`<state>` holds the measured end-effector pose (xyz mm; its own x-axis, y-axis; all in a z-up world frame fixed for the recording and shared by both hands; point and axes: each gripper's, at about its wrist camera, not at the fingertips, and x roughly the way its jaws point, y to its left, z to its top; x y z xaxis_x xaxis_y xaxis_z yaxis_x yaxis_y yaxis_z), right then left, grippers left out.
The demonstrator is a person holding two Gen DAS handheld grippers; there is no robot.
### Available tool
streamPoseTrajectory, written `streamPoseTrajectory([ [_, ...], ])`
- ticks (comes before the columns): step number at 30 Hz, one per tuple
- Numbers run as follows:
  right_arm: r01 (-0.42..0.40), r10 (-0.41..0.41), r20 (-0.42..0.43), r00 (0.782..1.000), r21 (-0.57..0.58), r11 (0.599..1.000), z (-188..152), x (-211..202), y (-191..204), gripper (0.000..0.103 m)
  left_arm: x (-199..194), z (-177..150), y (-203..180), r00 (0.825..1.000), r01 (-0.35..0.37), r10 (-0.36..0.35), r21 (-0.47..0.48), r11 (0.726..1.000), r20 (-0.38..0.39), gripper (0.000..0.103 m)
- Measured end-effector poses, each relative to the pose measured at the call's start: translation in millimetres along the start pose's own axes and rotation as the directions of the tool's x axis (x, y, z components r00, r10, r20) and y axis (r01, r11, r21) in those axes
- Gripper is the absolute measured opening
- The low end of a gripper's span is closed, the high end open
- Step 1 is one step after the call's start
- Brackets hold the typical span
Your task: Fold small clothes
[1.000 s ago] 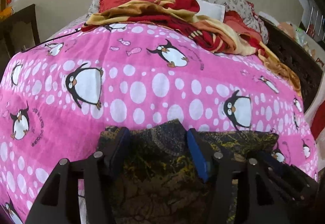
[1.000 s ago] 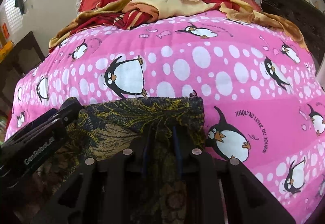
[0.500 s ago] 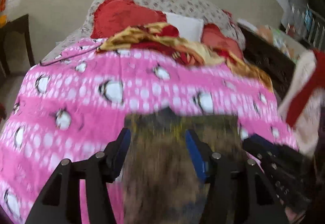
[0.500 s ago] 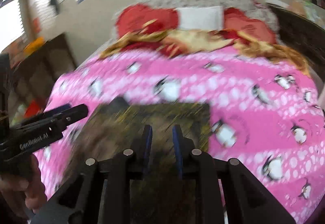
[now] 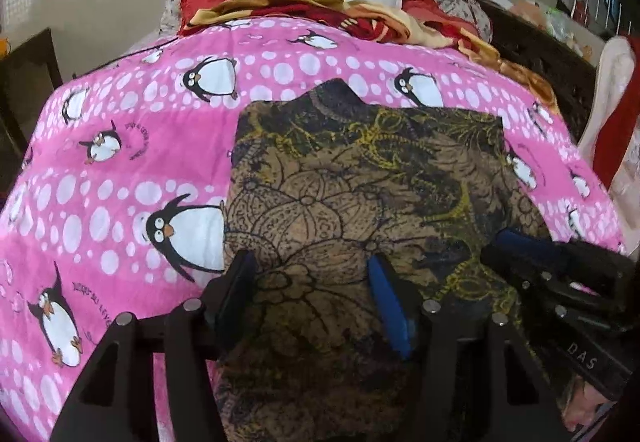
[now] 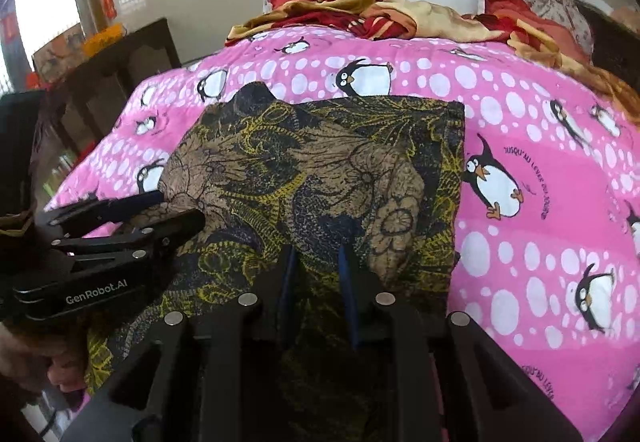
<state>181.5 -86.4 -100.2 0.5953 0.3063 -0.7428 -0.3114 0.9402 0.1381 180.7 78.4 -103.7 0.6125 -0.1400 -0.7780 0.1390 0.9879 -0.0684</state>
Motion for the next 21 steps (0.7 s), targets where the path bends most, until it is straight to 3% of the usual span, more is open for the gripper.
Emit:
streamPoseTrajectory([
  [4, 0.081, -0.081, -0.109, 0.991, -0.002, 0.997, 16, -25, 13, 0.024, -8, 10, -6, 0.996, -0.05, 0.052, 0.019, 0.999, -0.073, 0.063],
  [6, 0.146, -0.144, -0.071, 0.987, 0.03, 0.989, 22, -72, 19, 0.024, -44, 11, -1, 0.995, -0.075, 0.072, -0.044, 0.996, -0.074, 0.063],
  [7, 0.139, -0.138, -0.021, 0.99, 0.048, 0.989, 23, -107, 24, 0.024, -70, 10, -1, 0.996, -0.085, 0.083, -0.061, 0.995, -0.041, 0.065],
  [9, 0.132, -0.134, 0.045, 0.99, 0.046, 0.99, 18, -163, 34, 0.029, -129, 1, -10, 0.992, -0.111, 0.113, -0.05, 0.993, 0.049, 0.084],
  [10, 0.144, -0.146, 0.068, 0.987, 0.035, 0.989, 15, -187, 40, 0.032, -156, -6, -13, 0.99, -0.11, 0.114, -0.053, 0.993, 0.085, 0.099],
  [11, 0.151, -0.151, 0.098, 0.984, 0.016, 0.988, 9, -214, 47, 0.045, -181, -14, -16, 0.988, -0.094, 0.1, -0.056, 0.994, 0.115, 0.103],
  [12, 0.153, -0.151, 0.13, 0.98, -0.002, 0.988, 0, -240, 55, 0.067, -197, -20, -19, 0.988, -0.083, 0.088, -0.049, 0.995, 0.128, 0.103],
  [14, 0.165, -0.159, 0.18, 0.971, -0.023, 0.986, -20, -269, 62, 0.093, -218, -33, -28, 0.987, -0.08, 0.081, -0.018, 0.997, 0.138, 0.103],
  [16, 0.211, -0.203, 0.181, 0.962, -0.026, 0.977, -46, -276, 64, 0.096, -223, -45, -36, 0.992, -0.063, 0.062, 0.004, 0.998, 0.112, 0.103],
  [18, 0.204, -0.201, 0.082, 0.976, -0.026, 0.979, -71, -257, 61, 0.096, -224, -54, -37, 0.996, -0.043, 0.043, -0.008, 0.999, 0.073, 0.103],
  [21, 0.172, -0.17, -0.049, 0.984, 0.039, 0.984, -103, -231, 48, 0.096, -228, -59, -41, 0.995, -0.057, 0.057, -0.003, 0.998, 0.081, 0.103],
])
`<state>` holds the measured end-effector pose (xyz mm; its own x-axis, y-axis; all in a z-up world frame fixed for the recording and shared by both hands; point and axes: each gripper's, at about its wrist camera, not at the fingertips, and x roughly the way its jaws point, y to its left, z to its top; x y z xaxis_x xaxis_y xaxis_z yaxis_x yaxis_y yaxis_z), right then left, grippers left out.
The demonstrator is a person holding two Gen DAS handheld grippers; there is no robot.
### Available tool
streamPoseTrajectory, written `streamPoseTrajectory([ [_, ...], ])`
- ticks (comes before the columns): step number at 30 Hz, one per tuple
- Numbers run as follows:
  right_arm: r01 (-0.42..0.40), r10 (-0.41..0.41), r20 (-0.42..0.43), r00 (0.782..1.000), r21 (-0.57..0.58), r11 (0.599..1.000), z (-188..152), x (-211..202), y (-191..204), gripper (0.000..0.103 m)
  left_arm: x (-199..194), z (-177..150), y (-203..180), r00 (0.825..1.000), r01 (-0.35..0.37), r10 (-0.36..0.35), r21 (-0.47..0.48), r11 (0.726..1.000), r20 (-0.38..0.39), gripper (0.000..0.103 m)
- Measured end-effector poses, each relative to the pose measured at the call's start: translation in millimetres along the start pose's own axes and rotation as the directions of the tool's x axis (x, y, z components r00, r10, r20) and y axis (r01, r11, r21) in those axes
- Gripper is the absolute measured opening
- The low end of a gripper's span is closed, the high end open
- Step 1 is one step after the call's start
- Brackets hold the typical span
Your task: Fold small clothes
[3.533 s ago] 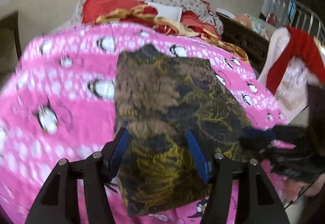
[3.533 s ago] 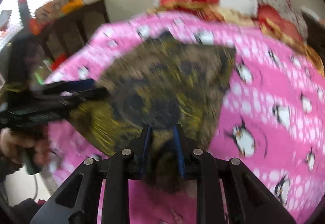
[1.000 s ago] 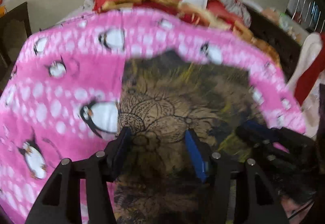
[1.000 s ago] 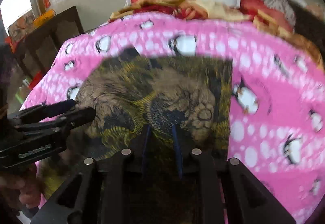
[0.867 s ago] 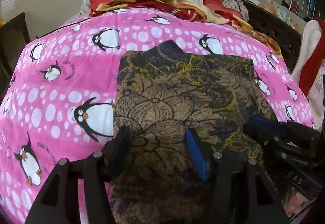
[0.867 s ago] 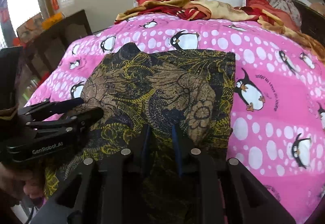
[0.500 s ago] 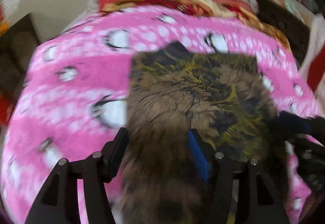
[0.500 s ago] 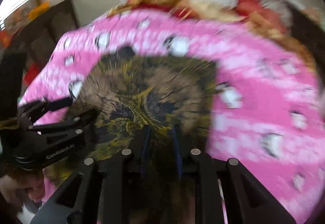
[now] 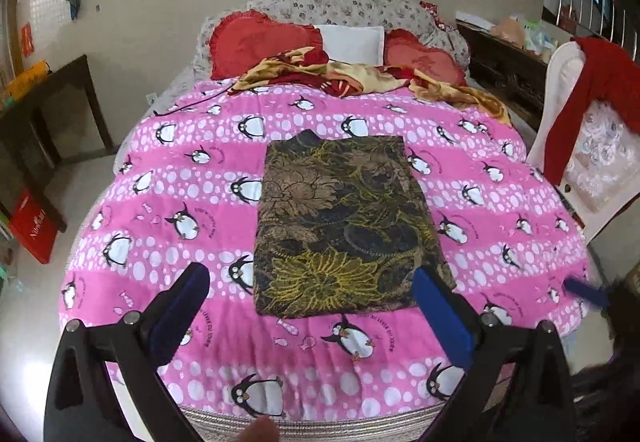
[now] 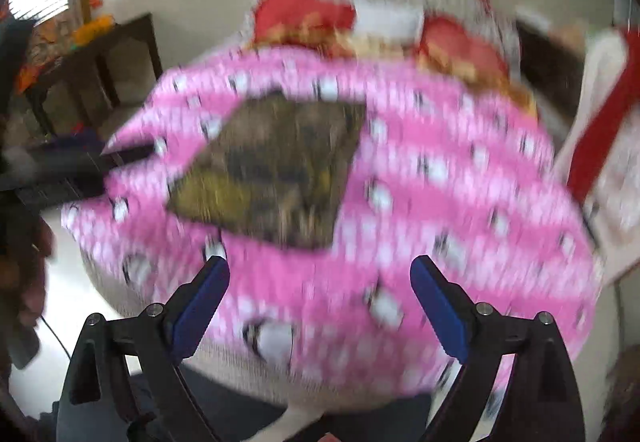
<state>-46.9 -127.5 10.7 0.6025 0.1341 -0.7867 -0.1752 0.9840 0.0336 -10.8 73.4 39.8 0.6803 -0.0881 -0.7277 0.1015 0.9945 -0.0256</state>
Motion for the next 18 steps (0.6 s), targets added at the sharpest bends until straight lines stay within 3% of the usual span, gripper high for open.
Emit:
streamPoseTrajectory([
  [8, 0.038, -0.04, 0.074, 0.996, 0.024, 0.999, -5, -27, -14, 0.096, -1, 1, -2, 1.0, -0.021, 0.021, 0.0, 1.0, -0.012, 0.103],
  [18, -0.01, 0.007, 0.129, 0.992, 0.02, 1.0, 1, -45, -9, 0.097, -5, 0, -10, 1.0, -0.021, 0.021, 0.024, 1.0, -0.018, 0.103],
])
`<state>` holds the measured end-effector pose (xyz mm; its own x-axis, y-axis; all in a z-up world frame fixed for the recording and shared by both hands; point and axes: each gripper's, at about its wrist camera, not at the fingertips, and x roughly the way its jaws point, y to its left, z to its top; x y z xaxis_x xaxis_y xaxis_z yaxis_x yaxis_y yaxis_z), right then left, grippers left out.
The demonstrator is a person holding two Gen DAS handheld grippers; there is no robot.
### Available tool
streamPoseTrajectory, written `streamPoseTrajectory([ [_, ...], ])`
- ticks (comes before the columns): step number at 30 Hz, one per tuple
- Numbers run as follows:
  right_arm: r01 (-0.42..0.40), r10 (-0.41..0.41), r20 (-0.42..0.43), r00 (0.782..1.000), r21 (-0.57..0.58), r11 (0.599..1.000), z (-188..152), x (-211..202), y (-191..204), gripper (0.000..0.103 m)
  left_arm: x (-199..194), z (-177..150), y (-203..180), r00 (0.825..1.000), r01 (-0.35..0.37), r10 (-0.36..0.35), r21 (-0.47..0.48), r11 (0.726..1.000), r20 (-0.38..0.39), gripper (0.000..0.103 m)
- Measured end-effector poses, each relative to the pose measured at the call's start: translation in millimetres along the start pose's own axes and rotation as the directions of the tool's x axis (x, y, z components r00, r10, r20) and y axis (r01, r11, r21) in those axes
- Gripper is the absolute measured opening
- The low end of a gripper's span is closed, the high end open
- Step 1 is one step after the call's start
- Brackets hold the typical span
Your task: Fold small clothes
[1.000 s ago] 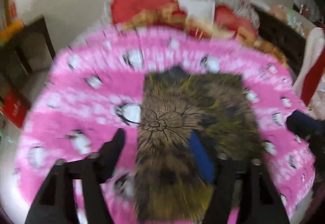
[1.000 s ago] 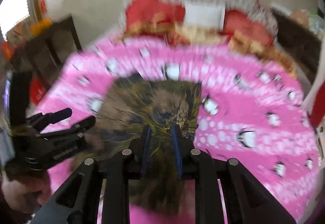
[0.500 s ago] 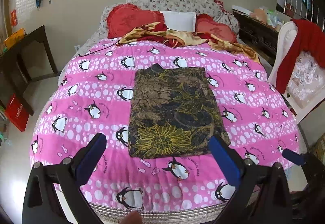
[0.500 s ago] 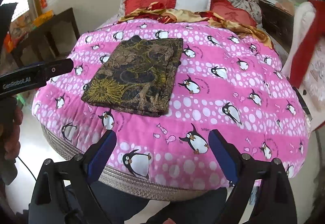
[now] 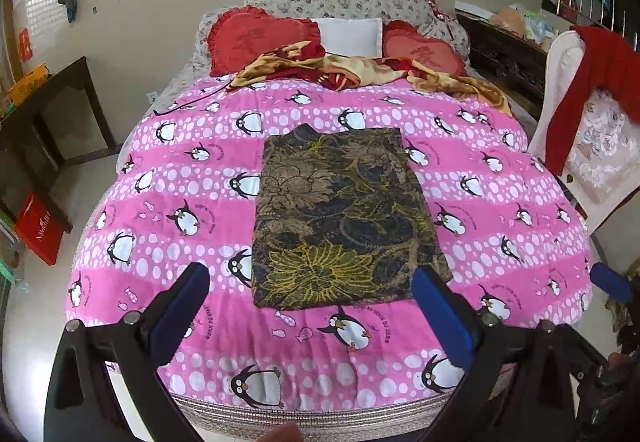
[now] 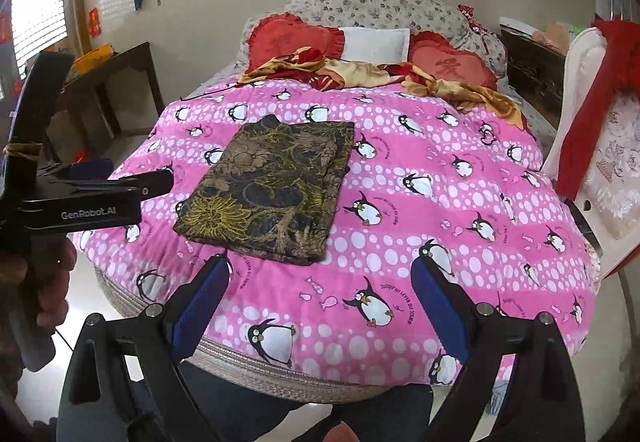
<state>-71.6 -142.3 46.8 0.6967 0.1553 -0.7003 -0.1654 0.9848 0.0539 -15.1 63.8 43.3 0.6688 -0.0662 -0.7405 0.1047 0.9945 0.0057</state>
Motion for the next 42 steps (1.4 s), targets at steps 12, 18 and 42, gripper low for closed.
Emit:
streamPoseTrajectory([
  [12, 0.006, -0.006, -0.017, 1.0, -0.014, 1.0, -3, 3, 4, 0.097, 16, -11, 3, 0.997, 0.021, -0.023, -0.039, 0.999, -0.071, 0.103],
  [18, 0.011, -0.012, -0.039, 0.999, -0.01, 1.0, -7, 7, -1, 0.097, 27, -23, 1, 0.992, 0.016, -0.017, -0.012, 1.0, -0.122, 0.103],
  [42, 0.031, -0.031, -0.084, 0.996, 0.009, 0.999, -7, 22, -13, 0.097, 48, -33, -4, 0.976, 0.033, -0.03, 0.011, 0.999, -0.214, 0.103],
])
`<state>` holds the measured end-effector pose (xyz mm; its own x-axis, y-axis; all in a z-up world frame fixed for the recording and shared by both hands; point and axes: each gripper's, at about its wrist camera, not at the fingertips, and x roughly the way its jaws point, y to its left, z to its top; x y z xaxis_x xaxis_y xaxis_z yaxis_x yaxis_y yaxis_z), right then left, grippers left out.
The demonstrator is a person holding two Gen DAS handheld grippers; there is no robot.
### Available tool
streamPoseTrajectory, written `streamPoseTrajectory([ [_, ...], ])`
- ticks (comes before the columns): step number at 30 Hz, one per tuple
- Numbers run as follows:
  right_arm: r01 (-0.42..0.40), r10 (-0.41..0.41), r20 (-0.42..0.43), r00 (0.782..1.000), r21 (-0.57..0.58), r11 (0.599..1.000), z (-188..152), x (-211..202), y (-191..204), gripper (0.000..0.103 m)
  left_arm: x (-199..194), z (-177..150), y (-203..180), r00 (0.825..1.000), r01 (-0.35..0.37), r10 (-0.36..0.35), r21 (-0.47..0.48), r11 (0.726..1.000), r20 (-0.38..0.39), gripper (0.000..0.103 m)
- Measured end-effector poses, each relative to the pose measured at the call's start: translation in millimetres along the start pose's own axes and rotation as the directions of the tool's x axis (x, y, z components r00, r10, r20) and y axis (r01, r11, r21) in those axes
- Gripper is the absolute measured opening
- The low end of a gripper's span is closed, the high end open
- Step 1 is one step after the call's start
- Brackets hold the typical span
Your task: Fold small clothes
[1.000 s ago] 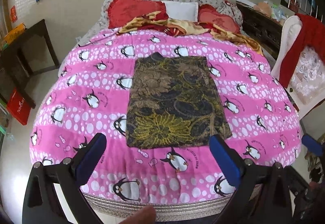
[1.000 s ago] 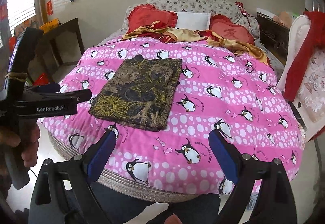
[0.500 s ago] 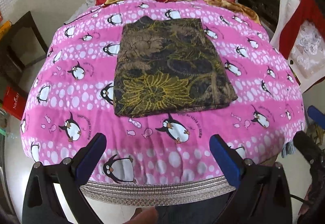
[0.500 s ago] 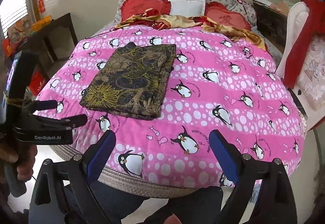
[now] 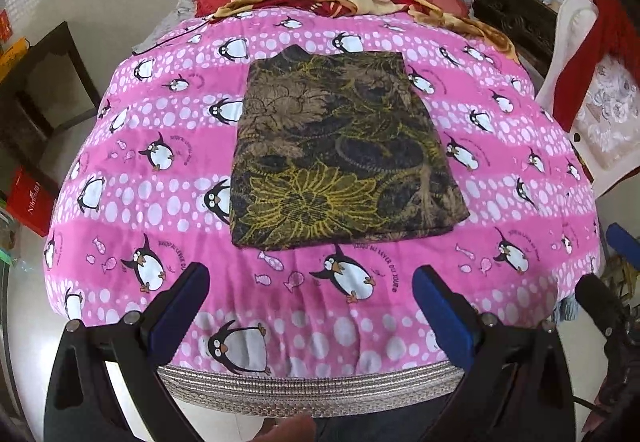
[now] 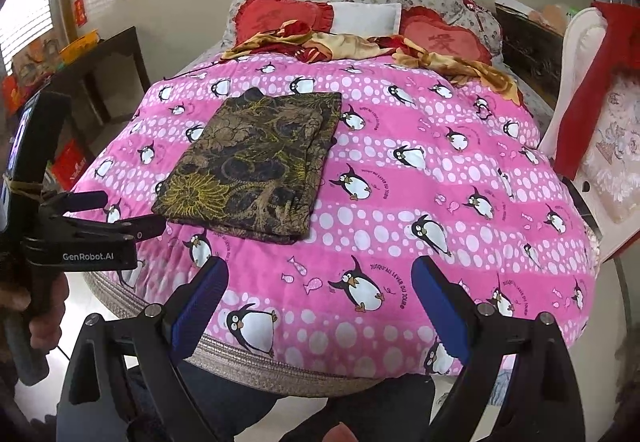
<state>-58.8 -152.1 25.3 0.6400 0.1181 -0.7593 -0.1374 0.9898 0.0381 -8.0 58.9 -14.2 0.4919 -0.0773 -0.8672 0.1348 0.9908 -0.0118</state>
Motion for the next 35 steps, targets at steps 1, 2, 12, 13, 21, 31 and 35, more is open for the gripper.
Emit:
streamPoseTrajectory([
  [1, 0.0, 0.0, 0.0, 1.0, -0.001, 1.0, 0, 0, 0, 0.097, 0, 0, 0, 1.0, 0.0, 0.0, 0.0, 1.0, 0.001, 0.103],
  [2, 0.0, 0.0, 0.0, 1.0, 0.0, 1.0, 0, -1, 0, 0.097, -1, 0, 0, 1.0, 0.001, -0.001, 0.0, 1.0, 0.002, 0.103],
  [12, 0.0, 0.0, 0.008, 1.0, -0.008, 1.0, 2, -3, 3, 0.097, -4, 2, -2, 1.0, 0.007, -0.007, -0.001, 1.0, 0.009, 0.103],
  [13, -0.001, 0.001, 0.008, 1.0, -0.008, 1.0, 2, -3, 3, 0.097, -4, 2, -2, 1.0, 0.007, -0.007, -0.001, 1.0, 0.01, 0.103],
  [21, -0.002, 0.002, 0.008, 1.0, -0.008, 1.0, 3, -2, 4, 0.097, -5, 5, -4, 1.0, 0.01, -0.01, 0.001, 1.0, 0.014, 0.103],
  [31, -0.004, 0.004, 0.009, 1.0, -0.004, 1.0, 3, -2, 2, 0.097, -10, 2, -8, 0.998, 0.038, -0.039, 0.019, 0.999, 0.051, 0.103],
  [35, -0.002, 0.002, 0.007, 1.0, 0.002, 1.0, 3, -2, 1, 0.097, -12, 1, -11, 0.998, 0.028, -0.03, 0.03, 0.999, 0.064, 0.103],
])
